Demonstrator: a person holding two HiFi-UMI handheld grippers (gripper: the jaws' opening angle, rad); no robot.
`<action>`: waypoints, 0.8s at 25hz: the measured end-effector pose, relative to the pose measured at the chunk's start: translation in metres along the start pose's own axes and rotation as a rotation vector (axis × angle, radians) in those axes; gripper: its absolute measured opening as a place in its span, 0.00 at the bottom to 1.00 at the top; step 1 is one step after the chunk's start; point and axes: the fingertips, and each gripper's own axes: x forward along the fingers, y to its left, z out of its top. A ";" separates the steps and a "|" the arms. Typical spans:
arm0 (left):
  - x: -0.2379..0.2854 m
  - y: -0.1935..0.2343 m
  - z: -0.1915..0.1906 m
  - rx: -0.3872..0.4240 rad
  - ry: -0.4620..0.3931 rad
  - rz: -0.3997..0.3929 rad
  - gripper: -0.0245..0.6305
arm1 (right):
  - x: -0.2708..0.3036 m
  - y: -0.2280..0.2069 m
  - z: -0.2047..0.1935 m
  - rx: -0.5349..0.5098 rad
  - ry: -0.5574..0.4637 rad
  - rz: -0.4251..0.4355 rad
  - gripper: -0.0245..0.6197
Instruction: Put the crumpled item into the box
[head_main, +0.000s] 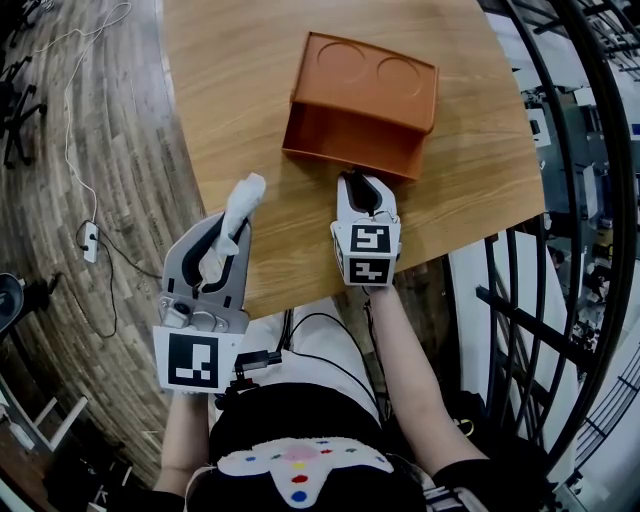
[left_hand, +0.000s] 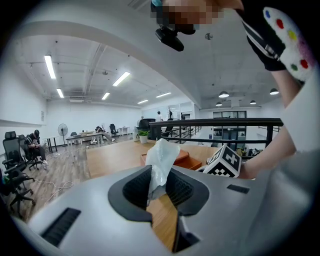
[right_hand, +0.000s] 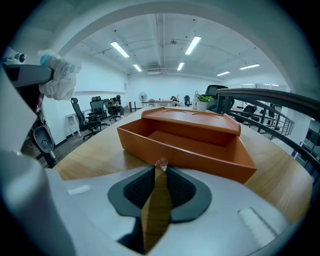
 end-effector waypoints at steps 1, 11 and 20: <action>-0.001 0.000 0.001 0.002 -0.004 -0.001 0.14 | -0.001 0.000 0.001 0.006 -0.005 0.001 0.15; -0.018 0.003 0.026 0.032 -0.060 -0.021 0.14 | -0.045 0.006 0.039 -0.031 -0.104 -0.038 0.05; -0.029 0.002 0.061 0.079 -0.115 -0.053 0.14 | -0.105 0.002 0.094 -0.016 -0.233 -0.081 0.05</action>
